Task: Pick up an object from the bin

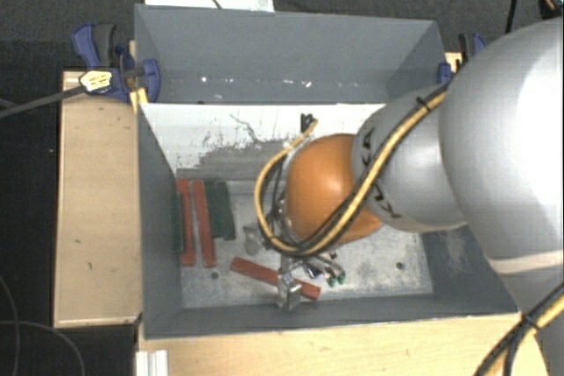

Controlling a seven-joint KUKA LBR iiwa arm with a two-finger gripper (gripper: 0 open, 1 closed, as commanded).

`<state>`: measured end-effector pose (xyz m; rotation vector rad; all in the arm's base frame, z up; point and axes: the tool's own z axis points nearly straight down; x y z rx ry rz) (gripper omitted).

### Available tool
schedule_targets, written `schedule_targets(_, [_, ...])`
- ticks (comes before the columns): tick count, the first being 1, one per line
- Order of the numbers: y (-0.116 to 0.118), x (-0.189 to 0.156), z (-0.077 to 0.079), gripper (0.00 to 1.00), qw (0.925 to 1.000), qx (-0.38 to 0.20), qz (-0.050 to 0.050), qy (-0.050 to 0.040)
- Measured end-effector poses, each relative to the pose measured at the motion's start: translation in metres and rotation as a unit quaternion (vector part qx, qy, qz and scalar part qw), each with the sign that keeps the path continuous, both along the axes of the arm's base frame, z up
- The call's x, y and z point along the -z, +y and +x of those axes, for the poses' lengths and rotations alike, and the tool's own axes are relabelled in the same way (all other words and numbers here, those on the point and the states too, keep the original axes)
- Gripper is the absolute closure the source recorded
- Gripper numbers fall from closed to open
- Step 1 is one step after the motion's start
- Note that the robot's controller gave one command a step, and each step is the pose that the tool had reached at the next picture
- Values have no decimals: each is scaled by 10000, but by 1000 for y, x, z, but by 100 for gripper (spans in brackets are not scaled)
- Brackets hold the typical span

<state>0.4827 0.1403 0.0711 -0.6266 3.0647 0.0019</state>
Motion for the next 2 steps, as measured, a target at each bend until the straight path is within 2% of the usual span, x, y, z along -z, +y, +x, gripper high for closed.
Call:
schedule_targets(1, [-2,1,-3,100,10000,6,-12,49])
schedule_targets(2, [-20,-147,-5,100,9993,-365,-12,16])
